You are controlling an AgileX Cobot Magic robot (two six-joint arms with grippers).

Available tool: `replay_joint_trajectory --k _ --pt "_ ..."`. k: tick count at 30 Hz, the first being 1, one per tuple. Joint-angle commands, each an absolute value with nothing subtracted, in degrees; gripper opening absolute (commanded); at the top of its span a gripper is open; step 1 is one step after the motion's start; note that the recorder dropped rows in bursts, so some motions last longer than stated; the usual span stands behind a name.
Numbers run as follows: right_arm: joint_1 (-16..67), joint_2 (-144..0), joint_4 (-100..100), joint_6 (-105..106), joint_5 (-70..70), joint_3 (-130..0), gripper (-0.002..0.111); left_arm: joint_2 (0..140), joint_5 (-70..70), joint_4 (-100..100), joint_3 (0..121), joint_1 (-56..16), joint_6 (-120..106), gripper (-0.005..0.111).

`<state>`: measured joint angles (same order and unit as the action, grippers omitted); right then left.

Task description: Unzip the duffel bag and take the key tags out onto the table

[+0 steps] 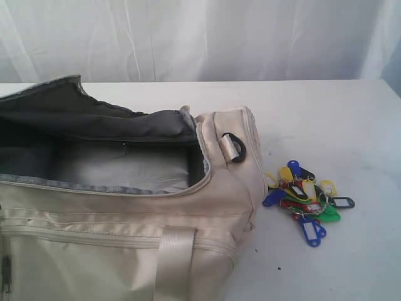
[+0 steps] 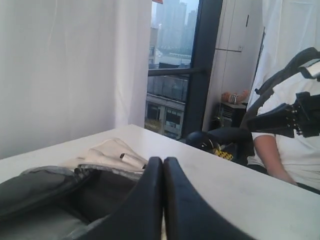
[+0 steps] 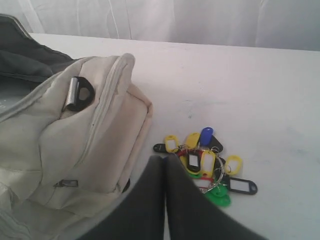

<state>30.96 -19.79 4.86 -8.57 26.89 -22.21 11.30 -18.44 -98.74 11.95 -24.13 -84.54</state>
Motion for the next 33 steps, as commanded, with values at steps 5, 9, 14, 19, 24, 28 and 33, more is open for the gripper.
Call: replay_joint_trajectory --k 5,9,14,19,24,28,33 --pt "30.76 -19.49 4.68 -8.01 29.24 -19.86 0.000 10.76 -9.07 -99.95 9.69 -24.08 -83.91 0.000" --pt "30.76 -19.49 4.68 -8.11 32.13 -19.22 0.000 10.76 -4.57 -99.95 9.69 -24.08 -83.91 0.000" --pt "30.76 -19.49 4.68 -8.11 32.20 -19.22 0.000 10.76 -4.14 -99.95 9.69 -24.08 -83.91 0.000" --pt "30.76 -19.49 4.68 -8.11 32.07 -19.22 0.000 10.76 -4.24 -99.95 9.69 -24.08 -83.91 0.000" --pt "30.76 -19.49 4.68 -8.11 32.07 -19.22 0.000 10.76 -4.24 -99.95 9.69 -24.08 -83.91 0.000" --pt "30.76 -19.49 4.68 -8.11 32.07 -19.22 0.000 10.76 -4.97 -90.96 9.43 -24.08 -81.71 0.000" --pt "30.76 -19.49 4.68 -8.11 32.07 -19.22 0.000 10.76 -6.35 -43.88 7.77 -24.08 -41.88 0.000"
